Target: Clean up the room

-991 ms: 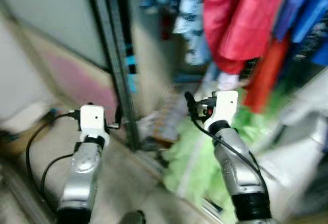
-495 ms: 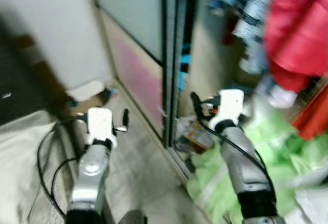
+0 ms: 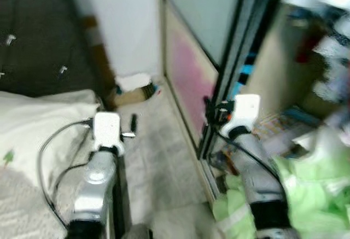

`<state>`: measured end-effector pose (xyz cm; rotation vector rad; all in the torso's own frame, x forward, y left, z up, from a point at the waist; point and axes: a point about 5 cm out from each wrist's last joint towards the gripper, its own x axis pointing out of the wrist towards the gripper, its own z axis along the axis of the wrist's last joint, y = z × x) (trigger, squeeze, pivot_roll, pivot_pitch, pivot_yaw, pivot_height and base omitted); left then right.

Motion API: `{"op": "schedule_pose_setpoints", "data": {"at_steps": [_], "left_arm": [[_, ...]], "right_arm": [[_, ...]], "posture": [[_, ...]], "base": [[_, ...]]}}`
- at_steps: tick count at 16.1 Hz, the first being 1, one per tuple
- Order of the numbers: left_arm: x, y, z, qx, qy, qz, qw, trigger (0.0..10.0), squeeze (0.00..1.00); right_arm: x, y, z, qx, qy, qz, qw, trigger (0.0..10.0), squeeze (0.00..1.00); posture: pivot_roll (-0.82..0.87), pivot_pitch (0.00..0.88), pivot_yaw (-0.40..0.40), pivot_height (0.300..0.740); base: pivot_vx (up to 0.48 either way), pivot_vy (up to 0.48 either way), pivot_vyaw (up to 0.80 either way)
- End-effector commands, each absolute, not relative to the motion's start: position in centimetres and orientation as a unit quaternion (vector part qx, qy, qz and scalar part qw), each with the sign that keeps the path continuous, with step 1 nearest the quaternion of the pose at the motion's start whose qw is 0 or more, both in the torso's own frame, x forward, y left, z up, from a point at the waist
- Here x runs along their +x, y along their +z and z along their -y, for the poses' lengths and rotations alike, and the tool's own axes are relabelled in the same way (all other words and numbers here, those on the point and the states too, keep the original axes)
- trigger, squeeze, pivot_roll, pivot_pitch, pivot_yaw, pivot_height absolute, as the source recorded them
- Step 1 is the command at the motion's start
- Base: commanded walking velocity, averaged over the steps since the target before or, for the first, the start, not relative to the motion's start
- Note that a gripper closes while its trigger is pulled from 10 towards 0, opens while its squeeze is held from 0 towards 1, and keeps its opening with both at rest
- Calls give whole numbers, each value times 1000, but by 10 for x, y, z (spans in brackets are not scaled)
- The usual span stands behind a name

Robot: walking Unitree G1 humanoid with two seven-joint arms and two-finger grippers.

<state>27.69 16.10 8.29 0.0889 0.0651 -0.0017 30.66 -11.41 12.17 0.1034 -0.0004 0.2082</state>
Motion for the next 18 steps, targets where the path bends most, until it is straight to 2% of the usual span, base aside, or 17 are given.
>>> {"op": "schedule_pose_setpoints", "data": {"at_steps": [1,18], "left_arm": [[278,85,-156,44,-7,-28,999,10000,0],[281,85,-150,48,-14,-29,998,10000,0]], "right_arm": [[308,123,121,42,97,5,994,10000,0],[311,127,119,31,108,15,994,10000,0]], "posture": [[75,0,-11,740],[68,0,-15,740]], "base": [[0,0,800],[0,0,800]]}}
